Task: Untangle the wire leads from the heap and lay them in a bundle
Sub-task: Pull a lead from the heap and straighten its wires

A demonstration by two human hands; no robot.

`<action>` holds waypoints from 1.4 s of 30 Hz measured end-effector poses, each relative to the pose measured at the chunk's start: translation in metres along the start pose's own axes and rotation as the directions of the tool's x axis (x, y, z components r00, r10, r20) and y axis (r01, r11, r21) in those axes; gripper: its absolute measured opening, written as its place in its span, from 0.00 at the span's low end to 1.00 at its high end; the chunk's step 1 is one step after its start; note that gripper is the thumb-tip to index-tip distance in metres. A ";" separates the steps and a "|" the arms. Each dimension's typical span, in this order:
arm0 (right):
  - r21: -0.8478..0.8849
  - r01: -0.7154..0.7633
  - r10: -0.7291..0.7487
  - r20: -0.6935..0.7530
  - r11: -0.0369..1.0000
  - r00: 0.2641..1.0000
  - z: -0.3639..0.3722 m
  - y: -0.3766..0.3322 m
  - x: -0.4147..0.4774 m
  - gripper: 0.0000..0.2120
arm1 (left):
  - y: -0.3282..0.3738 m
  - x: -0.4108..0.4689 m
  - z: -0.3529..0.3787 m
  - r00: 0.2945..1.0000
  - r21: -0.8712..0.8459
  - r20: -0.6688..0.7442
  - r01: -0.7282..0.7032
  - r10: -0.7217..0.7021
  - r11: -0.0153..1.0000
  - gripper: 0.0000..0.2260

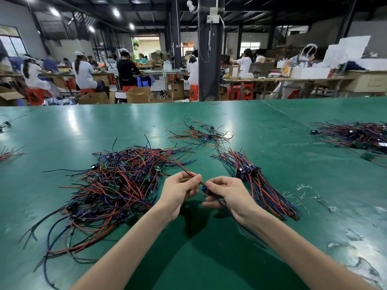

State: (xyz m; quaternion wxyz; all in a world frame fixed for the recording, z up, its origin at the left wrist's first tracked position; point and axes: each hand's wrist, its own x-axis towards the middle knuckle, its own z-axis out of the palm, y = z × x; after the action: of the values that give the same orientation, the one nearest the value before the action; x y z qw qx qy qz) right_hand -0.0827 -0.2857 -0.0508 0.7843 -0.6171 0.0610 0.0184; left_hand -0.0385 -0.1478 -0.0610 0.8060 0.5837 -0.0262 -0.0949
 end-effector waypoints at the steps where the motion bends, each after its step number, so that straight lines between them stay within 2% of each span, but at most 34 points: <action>1: -0.002 -0.023 0.023 0.010 1.000 1.000 0.000 -0.001 -0.001 0.06 | -0.001 0.000 0.000 1.000 0.012 0.008 -0.005 0.005 1.000 0.04; 5: -0.107 -0.078 0.088 0.084 0.991 0.993 -0.002 -0.004 -0.004 0.10 | -0.003 0.000 0.000 0.998 0.106 0.052 -0.032 0.026 0.994 0.03; 11: -0.148 -0.130 0.149 0.127 0.980 0.981 -0.002 -0.006 -0.007 0.07 | -0.003 -0.001 0.002 0.997 0.094 0.077 -0.020 0.012 0.995 0.03; 21: -0.189 -0.186 0.213 0.140 0.964 0.967 0.000 -0.009 -0.008 0.10 | -0.003 0.000 0.002 0.996 0.126 0.092 -0.007 -0.005 0.992 0.05; 25: -0.192 -0.194 0.219 0.115 0.962 0.969 0.000 -0.009 -0.006 0.11 | -0.008 -0.001 0.005 0.993 0.192 0.085 -0.092 0.077 0.977 0.05; 27: -0.205 -0.180 0.199 0.078 0.962 0.977 0.001 -0.008 -0.006 0.11 | -0.008 -0.001 0.006 0.981 0.313 0.089 -0.192 0.173 0.930 0.06; 28: -0.217 -0.168 0.185 0.056 0.962 0.981 0.001 -0.007 -0.006 0.10 | -0.008 -0.001 0.005 0.965 0.419 0.103 -0.261 0.240 0.870 0.07; 30: -0.251 -0.139 0.149 0.022 0.958 0.989 0.000 -0.005 -0.006 0.11 | -0.009 -0.001 0.004 0.912 0.610 0.165 -0.394 0.375 0.688 0.11; 32: -0.275 -0.118 0.126 0.010 0.954 0.992 0.000 -0.004 -0.005 0.12 | -0.009 -0.001 0.002 0.873 0.661 0.198 -0.454 0.445 0.597 0.13; 34: -0.277 -0.101 0.110 0.016 0.956 0.994 0.000 -0.004 -0.005 0.12 | -0.009 0.000 0.002 0.889 0.630 0.170 -0.430 0.426 0.646 0.12; 36: -0.270 -0.081 0.094 0.035 0.960 0.995 0.001 -0.006 -0.006 0.13 | -0.008 0.000 0.004 0.931 0.521 0.100 -0.349 0.350 0.779 0.09; 38: -0.292 -0.058 0.074 0.046 0.955 0.996 0.002 -0.008 -0.007 0.13 | -0.007 0.000 0.004 0.953 0.412 0.029 -0.285 0.301 0.865 0.10; 42: -0.379 0.011 0.016 0.067 0.925 0.998 0.005 -0.006 -0.008 0.14 | -0.005 0.004 -0.001 0.955 0.364 -0.061 -0.248 0.289 0.898 0.11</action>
State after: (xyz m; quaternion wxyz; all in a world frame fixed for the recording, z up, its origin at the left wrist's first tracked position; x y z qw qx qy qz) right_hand -0.0900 -0.2822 -0.0427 0.6518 -0.7560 0.0300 0.0520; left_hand -0.0347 -0.1491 -0.0663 0.6937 0.7139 -0.0771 0.0568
